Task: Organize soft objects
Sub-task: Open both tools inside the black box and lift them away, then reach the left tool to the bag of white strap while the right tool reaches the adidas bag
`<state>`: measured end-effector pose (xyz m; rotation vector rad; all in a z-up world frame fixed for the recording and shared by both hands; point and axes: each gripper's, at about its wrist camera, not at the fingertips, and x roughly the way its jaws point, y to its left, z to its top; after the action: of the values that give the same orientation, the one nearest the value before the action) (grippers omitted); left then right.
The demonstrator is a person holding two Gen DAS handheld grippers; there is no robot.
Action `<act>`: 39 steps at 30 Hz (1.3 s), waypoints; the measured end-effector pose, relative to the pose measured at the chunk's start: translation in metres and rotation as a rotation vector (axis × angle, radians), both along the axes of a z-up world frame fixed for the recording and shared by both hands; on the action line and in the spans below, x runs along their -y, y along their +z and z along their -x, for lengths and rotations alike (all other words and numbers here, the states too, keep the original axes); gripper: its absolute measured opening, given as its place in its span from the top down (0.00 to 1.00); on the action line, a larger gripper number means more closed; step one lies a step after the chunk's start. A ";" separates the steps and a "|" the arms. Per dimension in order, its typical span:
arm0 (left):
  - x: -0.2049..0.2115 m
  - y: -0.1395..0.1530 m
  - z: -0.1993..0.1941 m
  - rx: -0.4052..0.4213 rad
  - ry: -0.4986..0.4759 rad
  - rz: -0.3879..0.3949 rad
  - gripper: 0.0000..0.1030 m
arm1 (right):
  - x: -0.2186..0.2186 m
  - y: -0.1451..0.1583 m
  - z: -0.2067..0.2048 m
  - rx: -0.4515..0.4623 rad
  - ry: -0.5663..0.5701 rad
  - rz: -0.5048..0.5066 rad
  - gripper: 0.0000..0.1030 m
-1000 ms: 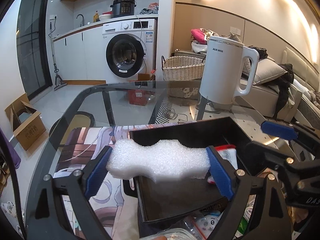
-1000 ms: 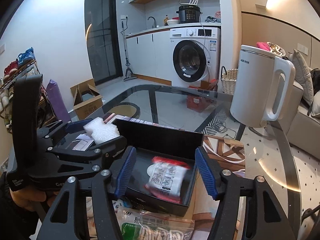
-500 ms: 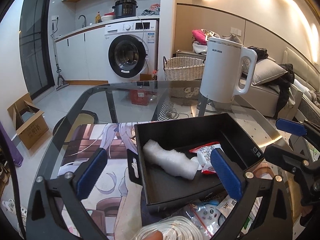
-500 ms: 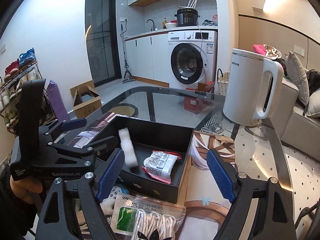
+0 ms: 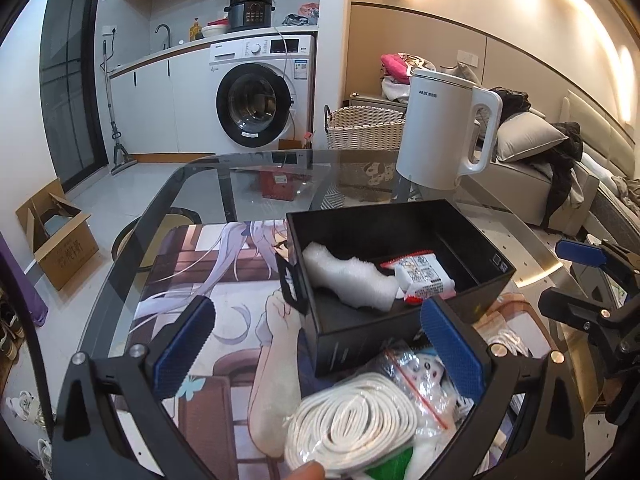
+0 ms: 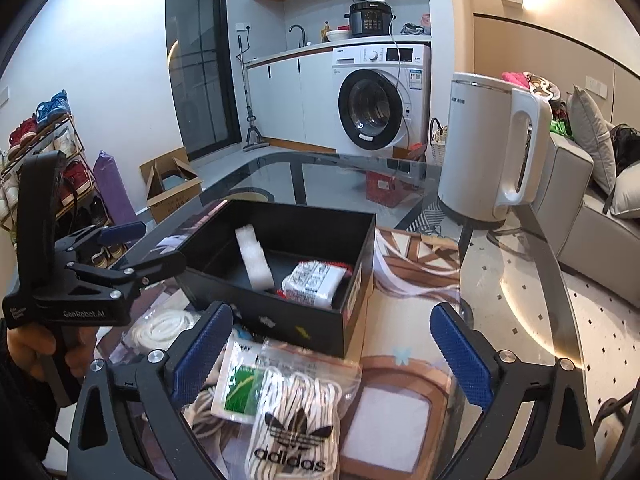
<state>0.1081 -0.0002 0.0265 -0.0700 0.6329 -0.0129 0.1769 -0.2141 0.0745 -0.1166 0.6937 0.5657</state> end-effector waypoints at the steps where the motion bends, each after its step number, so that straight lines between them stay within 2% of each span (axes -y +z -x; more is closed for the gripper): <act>1: 0.000 0.000 0.003 -0.003 -0.003 0.000 0.00 | 0.002 -0.002 0.002 -0.005 -0.002 -0.001 0.02; 10: 0.003 -0.012 0.019 -0.042 -0.045 0.002 0.00 | 0.012 -0.025 0.020 -0.075 0.004 0.009 0.01; 20: 0.005 -0.027 0.032 -0.080 -0.084 -0.059 0.00 | 0.019 -0.047 0.031 -0.152 0.019 0.014 0.01; 27: -0.005 -0.040 0.040 -0.118 -0.076 -0.067 0.00 | 0.019 -0.059 0.038 -0.201 0.053 0.021 0.01; 32: -0.001 -0.046 0.047 -0.122 -0.112 -0.107 0.00 | 0.016 -0.066 0.041 -0.226 0.076 0.040 0.01; 39: 0.007 -0.050 0.041 -0.139 -0.141 -0.125 0.00 | 0.020 -0.073 0.035 -0.256 0.042 0.056 0.01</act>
<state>0.0672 -0.0069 -0.0233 0.0957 0.7757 -0.1052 0.1418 -0.2340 0.0012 -0.1120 0.9584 0.6074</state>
